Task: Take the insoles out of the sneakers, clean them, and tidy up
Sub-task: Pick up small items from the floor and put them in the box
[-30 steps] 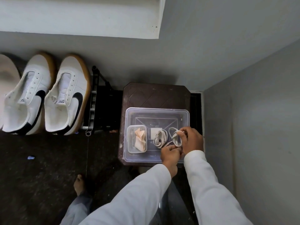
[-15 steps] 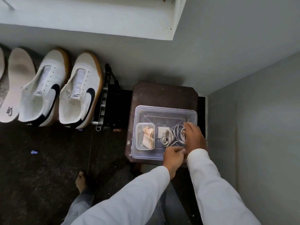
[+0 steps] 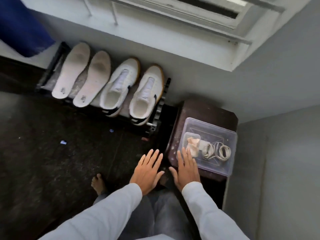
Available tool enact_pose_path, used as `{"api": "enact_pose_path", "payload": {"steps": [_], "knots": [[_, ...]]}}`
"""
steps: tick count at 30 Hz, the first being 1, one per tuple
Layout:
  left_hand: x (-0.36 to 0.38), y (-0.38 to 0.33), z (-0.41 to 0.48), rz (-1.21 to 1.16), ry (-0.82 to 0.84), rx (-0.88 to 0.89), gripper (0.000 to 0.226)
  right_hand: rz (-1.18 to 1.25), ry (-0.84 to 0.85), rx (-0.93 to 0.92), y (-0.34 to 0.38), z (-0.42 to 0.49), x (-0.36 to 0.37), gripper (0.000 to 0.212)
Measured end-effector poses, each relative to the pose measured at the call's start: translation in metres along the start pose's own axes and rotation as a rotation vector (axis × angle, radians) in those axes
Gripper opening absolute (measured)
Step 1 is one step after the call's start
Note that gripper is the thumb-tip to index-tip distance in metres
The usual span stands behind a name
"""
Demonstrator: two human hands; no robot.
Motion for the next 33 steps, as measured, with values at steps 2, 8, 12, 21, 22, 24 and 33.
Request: {"api": "enact_pose_path", "payload": {"steps": [2,8,12,21,22,24,33], "knots": [[-0.004,0.043,-0.028,0.028,0.053,-0.058,0.067,-0.035,0.055,-0.034,0.05,-0.004,0.012,0.072],[-0.017,0.173,-0.106,-0.005,0.093,-0.257,0.074,-0.137,0.2,-0.043,0.169,-0.006,0.046,0.099],[-0.025,0.274,-0.171,-0.035,0.089,-0.414,0.075,-0.246,0.278,-0.111,0.263,-0.003,0.062,0.113],[-0.035,0.457,-0.26,-0.07,0.061,-0.612,0.065,-0.331,0.307,-0.265,0.444,0.036,0.094,0.114],[-0.032,0.473,-0.263,-0.071,0.061,-0.626,0.065,-0.331,0.308,-0.288,0.462,0.042,0.099,0.114],[-0.026,0.5,-0.263,-0.071,0.047,-0.649,0.066,-0.34,0.317,-0.344,0.497,0.057,0.109,0.109],[0.042,0.63,-0.203,-0.118,0.053,-0.716,0.06,-0.319,0.363,-0.548,0.599,0.168,0.207,0.084]]}}
Point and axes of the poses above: each hand's wrist, its own z-axis towards the middle knuckle, its own x-axis out of the palm, y = z × x, the point moved 9 cm from there along z, towards the middle knuckle, and after that the axes turned 2 degrees about -x, right-handed, at the moved point
